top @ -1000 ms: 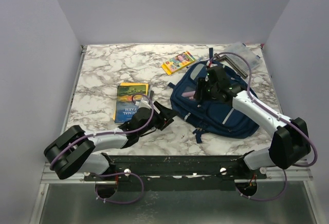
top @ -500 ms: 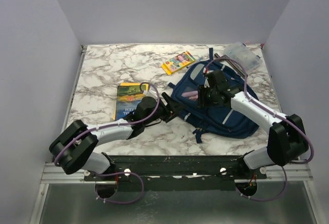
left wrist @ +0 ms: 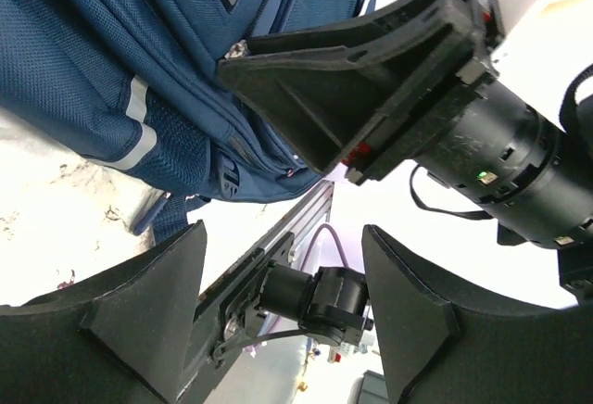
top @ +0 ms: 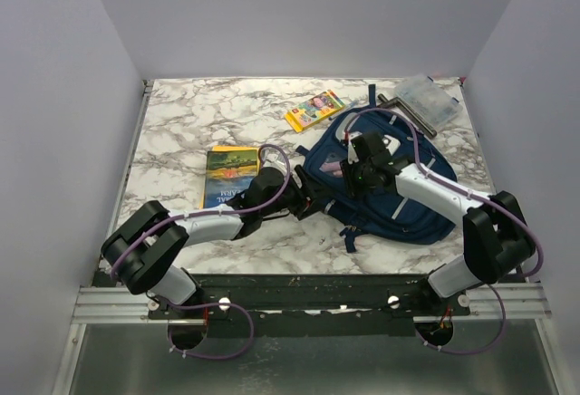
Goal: Pack the student bag
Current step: Zip the student bag at the center of the board.
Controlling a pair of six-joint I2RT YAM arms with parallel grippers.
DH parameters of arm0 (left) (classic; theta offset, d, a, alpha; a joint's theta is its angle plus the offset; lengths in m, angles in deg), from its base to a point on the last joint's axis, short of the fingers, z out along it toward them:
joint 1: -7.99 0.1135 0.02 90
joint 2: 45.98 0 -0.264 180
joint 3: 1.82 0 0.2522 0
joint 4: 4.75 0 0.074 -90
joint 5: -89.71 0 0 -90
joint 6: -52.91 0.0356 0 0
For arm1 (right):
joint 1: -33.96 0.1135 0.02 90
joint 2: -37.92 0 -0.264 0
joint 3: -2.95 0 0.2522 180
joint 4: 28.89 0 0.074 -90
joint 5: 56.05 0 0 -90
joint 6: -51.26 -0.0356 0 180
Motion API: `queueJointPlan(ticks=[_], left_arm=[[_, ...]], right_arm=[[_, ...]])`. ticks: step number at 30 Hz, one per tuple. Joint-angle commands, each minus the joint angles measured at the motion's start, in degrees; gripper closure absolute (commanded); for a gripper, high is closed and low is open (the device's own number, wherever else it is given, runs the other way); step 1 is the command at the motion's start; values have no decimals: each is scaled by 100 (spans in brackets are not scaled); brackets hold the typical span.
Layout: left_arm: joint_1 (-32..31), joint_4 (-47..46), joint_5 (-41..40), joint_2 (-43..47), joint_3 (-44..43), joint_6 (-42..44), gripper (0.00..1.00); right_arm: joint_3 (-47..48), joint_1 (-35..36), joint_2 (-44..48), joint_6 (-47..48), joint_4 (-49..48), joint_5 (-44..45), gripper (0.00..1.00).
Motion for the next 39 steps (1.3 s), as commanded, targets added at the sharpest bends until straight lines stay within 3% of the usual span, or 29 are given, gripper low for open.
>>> queueJointPlan(ticks=[1, 5, 12, 25, 32, 39], left_arm=[[40, -74, 176, -38, -89, -94, 30], [151, -99, 251, -72, -51, -269, 30], [297, -154, 315, -289, -158, -672, 33], [74, -250, -81, -1153, -465, -1246, 34], [-115, -259, -429, -1174, -61, -1649, 42], [-351, -268, -902, -935, 412, -1749, 33]], right_arm=[[33, 93, -271, 174, -112, 209, 64], [-54, 230, -323, 197, -55, 458, 64], [16, 454, -252, -90, 89, 412, 99], [-4, 463, 818, -910, 436, -1381, 99], [58, 463, 852, -772, 592, -1356, 99], [394, 464, 790, -534, 858, -1257, 100]])
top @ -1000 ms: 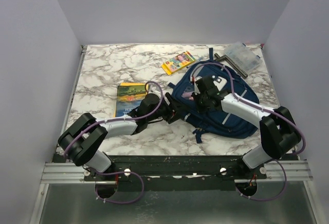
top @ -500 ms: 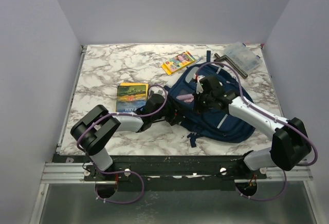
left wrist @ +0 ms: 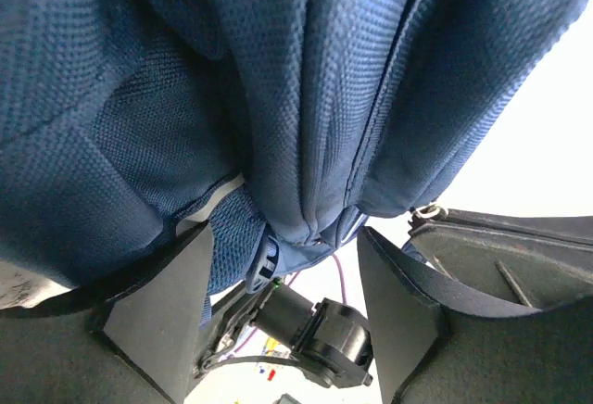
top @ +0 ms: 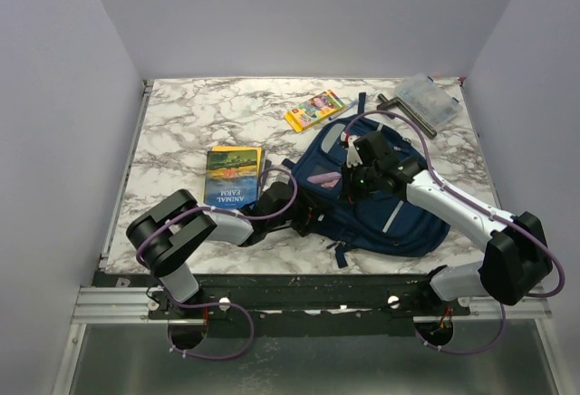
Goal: Pack the student bag
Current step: Zip the student bag at the center of the board.
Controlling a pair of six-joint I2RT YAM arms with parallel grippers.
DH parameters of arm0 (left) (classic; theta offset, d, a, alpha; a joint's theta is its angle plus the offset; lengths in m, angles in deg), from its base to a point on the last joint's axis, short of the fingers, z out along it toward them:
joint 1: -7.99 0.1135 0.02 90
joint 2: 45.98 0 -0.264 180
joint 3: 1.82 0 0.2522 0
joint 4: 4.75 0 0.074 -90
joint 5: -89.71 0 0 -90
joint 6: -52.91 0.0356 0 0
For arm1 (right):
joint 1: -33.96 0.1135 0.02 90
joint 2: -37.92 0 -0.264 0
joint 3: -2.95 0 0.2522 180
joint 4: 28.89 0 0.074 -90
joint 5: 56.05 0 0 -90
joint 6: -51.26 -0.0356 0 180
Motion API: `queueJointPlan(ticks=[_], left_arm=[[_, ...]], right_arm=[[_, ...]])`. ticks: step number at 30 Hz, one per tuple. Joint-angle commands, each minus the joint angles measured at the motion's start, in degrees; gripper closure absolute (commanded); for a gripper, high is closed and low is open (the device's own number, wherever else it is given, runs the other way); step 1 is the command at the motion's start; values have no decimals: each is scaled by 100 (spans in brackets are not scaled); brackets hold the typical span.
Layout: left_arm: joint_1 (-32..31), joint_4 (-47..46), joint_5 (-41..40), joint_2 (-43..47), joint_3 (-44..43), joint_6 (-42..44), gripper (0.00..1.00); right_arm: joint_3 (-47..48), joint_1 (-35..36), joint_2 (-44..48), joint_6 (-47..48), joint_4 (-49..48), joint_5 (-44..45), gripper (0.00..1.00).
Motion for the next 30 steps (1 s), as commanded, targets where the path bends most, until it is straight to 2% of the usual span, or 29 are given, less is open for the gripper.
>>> queueJointPlan(ticks=[1, 7, 9, 10, 15, 16, 18, 22, 24, 30], left_arm=[[-84, -40, -503, -33, 98, -214, 33], [-58, -197, -863, -473, -378, 187, 33], [-58, -254, -864, -570, -453, 213, 38], [-53, -264, -864, -577, -458, 208, 44], [-53, -265, -1071, -258, 28, 109, 96], [-49, -265, -1035, -191, 140, -6, 100], [-49, -268, -918, -121, 373, -218, 100], [-74, -271, -652, -22, 695, -299, 100], [-108, -299, -600, 15, 853, -379, 100], [-224, -682, -505, 8, 1242, -561, 100]], right_arm=[[338, 49, 76, 106, 200, -320, 99], [269, 108, 147, -53, 95, -603, 99], [238, 178, 107, 27, 134, -582, 99], [224, 227, 71, 104, 187, -485, 100], [323, 285, -106, 888, 764, 642, 99], [335, 283, -78, 1094, 792, 845, 99], [328, 280, -9, 1844, 813, 1006, 99], [711, 164, -363, 2159, 884, 2423, 99], [1085, 82, -694, 2296, 1074, 2665, 99], [1366, -297, -1432, 2711, 485, 3166, 99]])
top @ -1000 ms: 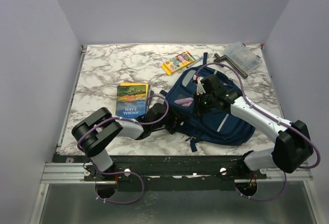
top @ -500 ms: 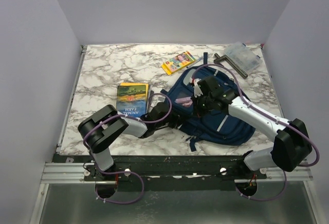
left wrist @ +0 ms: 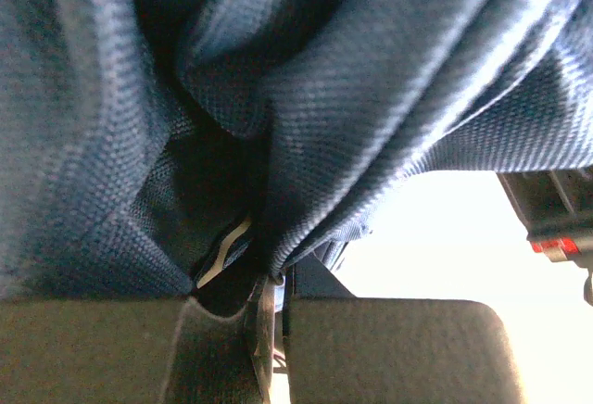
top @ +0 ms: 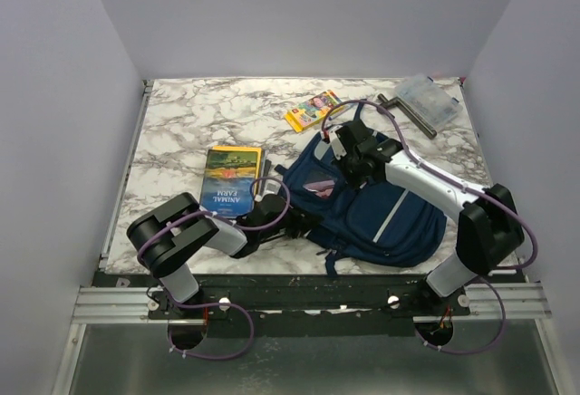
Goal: Pack the student bag
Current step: Zip the student bag at the center of the board.
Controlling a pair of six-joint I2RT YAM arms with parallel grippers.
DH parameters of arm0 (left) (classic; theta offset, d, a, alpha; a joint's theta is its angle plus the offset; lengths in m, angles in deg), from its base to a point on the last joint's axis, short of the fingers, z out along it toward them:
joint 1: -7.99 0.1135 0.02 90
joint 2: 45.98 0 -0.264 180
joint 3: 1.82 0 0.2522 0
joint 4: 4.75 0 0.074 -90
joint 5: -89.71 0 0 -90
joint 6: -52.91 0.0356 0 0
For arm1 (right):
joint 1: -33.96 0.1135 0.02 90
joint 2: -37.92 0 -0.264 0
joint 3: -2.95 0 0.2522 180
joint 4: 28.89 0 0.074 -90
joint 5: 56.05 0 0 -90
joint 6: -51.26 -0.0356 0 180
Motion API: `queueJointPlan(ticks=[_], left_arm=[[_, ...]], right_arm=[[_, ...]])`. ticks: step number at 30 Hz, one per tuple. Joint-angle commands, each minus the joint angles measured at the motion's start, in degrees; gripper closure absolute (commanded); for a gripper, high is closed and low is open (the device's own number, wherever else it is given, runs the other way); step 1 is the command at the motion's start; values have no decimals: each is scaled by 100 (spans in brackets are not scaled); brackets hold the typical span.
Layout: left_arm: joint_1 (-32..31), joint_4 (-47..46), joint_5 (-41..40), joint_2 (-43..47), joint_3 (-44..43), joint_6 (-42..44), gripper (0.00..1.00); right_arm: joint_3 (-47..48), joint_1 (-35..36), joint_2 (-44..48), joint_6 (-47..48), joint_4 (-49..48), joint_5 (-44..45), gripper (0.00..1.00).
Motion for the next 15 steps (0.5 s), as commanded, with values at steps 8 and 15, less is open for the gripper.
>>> queueJointPlan(ticks=[8, 15], left_arm=[[-165, -343, 122, -117, 741, -486, 100], [-191, -701, 252, -180, 779, -576, 100]], right_arm=[[46, -449, -718, 494, -528, 1678, 99], [-569, -444, 279, 277, -831, 158, 94]])
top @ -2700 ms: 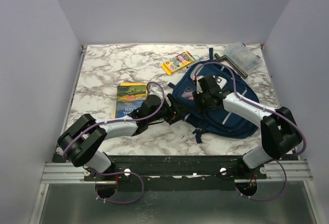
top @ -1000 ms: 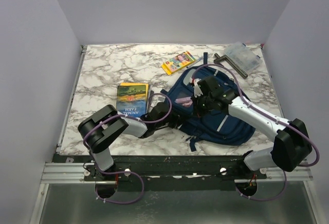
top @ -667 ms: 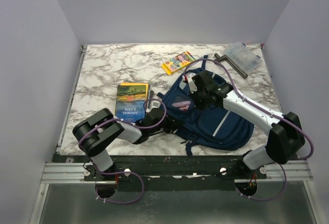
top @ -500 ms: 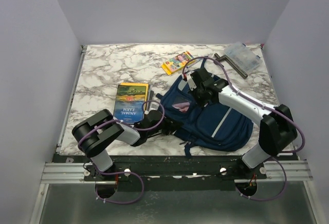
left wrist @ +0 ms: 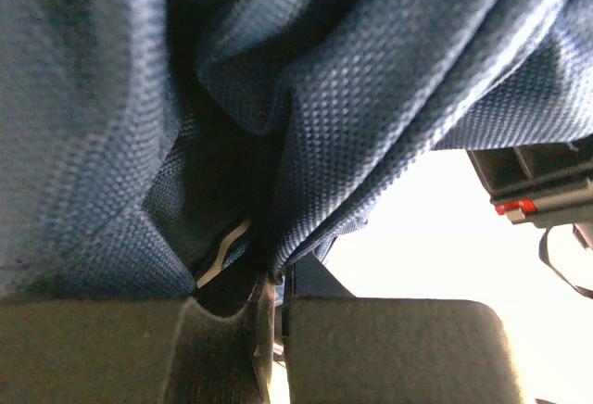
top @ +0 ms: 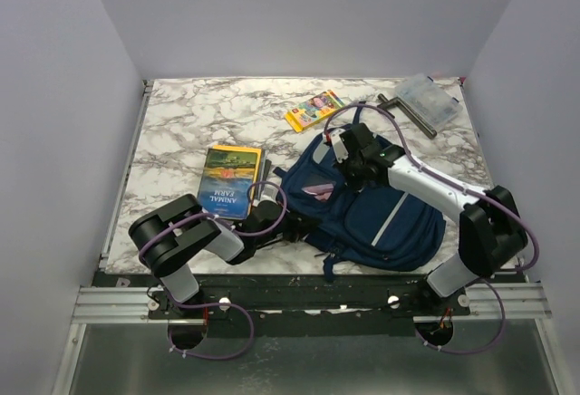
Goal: Pack the student bag
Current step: Zip the student bag at the center of the board.
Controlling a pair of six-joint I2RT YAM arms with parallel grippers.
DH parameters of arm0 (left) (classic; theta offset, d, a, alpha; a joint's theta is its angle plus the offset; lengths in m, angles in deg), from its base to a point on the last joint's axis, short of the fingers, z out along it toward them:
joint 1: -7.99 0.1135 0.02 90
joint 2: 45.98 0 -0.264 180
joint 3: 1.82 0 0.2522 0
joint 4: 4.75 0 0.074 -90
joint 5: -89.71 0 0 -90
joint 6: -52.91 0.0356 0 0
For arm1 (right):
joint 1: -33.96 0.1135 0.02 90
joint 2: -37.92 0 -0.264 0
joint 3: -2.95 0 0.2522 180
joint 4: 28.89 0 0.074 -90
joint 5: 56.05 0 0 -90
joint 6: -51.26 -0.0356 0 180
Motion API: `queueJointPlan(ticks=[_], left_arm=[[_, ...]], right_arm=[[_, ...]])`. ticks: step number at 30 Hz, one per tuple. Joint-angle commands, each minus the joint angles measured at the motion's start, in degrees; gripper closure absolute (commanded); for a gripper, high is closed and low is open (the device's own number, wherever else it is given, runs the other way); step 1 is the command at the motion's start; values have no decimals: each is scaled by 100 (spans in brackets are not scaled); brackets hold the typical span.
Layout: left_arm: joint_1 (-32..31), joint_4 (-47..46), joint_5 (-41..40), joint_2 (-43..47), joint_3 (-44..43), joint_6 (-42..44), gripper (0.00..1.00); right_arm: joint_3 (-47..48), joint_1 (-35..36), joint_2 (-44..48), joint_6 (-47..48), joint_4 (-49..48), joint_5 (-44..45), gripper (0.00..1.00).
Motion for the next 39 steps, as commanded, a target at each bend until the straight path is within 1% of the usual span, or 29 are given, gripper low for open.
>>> queueJointPlan(ticks=[1, 5, 9, 12, 14, 17, 19, 21, 22, 23, 24, 25, 26, 27, 29, 30, 33, 34, 37, 39], left_arm=[[-72, 100, 309, -135, 359, -338, 100], [-70, -134, 416, -106, 450, -445, 100], [-75, -352, 515, -159, 575, -643, 96], [-70, -526, 624, -194, 670, -766, 89], [-71, -584, 696, -164, 721, -777, 82], [-41, -635, 871, 8, 839, -791, 66], [-32, -662, 1018, 210, 913, -724, 55], [-12, -755, 1022, 500, 1080, -736, 45], [4, -839, 944, 667, 1189, -776, 38], [45, -930, 884, 868, 1302, -779, 27], [88, -952, 880, 1071, 1349, -733, 24], [140, -956, 897, 1232, 1367, -631, 22], [171, -908, 916, 1423, 1355, -495, 17], [203, -692, 980, 1577, 1303, -338, 14], [229, 10, 1117, 1919, 1072, 95, 13], [228, 471, 1166, 2104, 890, 367, 13], [215, 1666, 1079, 2493, 202, 1427, 13], [198, 2145, 1017, 2520, -175, 1850, 13], [43, 2810, 1141, 2115, -1353, 2998, 13], [-168, 3104, 1206, 1719, -2038, 3736, 12]], right_arm=[[-409, -315, 671, 138, -357, -69, 94], [-658, -309, 681, 304, -160, -983, 94], [-739, -307, 520, 166, -79, -928, 94], [-741, -311, 409, 180, -155, -853, 89], [-655, -308, 299, 23, -158, -490, 81], [-494, -309, 307, -570, -142, 140, 60], [-382, -311, 487, -949, -27, 177, 54], [-350, -313, 832, -1429, 22, 110, 48], [-355, -312, 1004, -1658, 56, 45, 43], [-404, -308, 1236, -1896, 74, 2, 37], [-444, -309, 1457, -2129, 100, 51, 31], [-516, -321, 1728, -2519, 123, 159, 26], [-595, -344, 1958, -2851, 124, 319, 20], [-679, -399, 2226, -3247, 179, 394, 14], [-851, -643, 2647, -4027, 335, 485, 7], [-988, -888, 2882, -4371, 384, 481, 5], [-1633, -1827, 3454, -4960, 391, 170, 5], [-1828, -2251, 3628, -5043, 403, 71, 5], [-2242, -3394, 3972, -5184, 426, -373, 3], [-2408, -4024, 4000, -5171, 430, -649, 3]])
